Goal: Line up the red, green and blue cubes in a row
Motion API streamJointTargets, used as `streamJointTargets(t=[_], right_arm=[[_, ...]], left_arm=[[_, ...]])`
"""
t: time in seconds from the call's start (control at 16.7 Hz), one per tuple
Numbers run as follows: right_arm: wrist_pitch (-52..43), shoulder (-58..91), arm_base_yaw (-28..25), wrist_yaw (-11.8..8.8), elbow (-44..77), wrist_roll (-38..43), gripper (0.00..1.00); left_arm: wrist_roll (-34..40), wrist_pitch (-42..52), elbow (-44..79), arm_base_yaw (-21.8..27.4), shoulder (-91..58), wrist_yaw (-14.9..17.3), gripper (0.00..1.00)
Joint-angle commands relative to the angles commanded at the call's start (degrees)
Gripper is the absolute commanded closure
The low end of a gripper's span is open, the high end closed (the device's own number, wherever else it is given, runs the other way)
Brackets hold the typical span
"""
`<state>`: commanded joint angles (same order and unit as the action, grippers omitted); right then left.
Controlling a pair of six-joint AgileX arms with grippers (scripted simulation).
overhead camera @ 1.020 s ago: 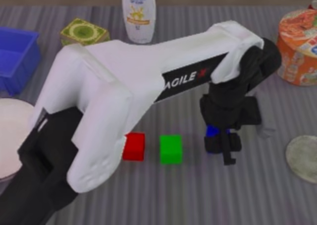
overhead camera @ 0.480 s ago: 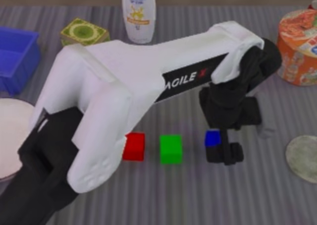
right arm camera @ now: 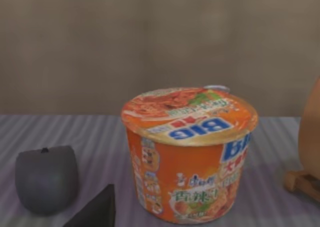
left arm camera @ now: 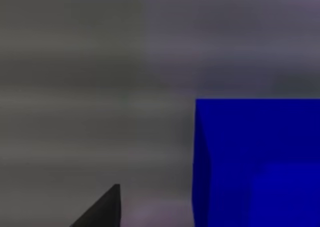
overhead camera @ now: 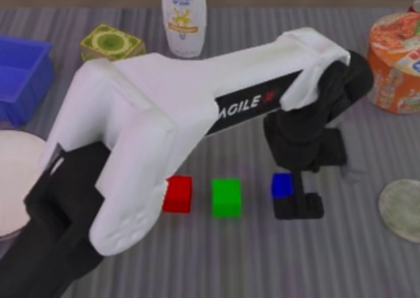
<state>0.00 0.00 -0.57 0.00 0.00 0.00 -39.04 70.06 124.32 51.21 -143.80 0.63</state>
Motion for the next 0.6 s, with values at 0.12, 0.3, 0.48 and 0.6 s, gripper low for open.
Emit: streamJointTargets(t=[0.12, 0.3, 0.48, 0.6], right_arm=[[0.0, 0.0, 0.0, 0.0, 0.0, 0.0, 0.00], [0.0, 0.0, 0.0, 0.0, 0.0, 0.0, 0.00], [0.0, 0.0, 0.0, 0.0, 0.0, 0.0, 0.00], [0.0, 0.0, 0.0, 0.0, 0.0, 0.0, 0.00]], left_arm=[[0.1, 2.2, 2.2, -0.2, -0.3, 0.0, 0.00], [0.1, 8.9, 9.5, -0.7, -0.8, 0.0, 0.00], [0.0, 15.1, 16.0, -1.0, -0.9, 0.0, 0.00], [0.0, 16.5, 17.4, -1.1, -0.9, 0.0, 0.00]])
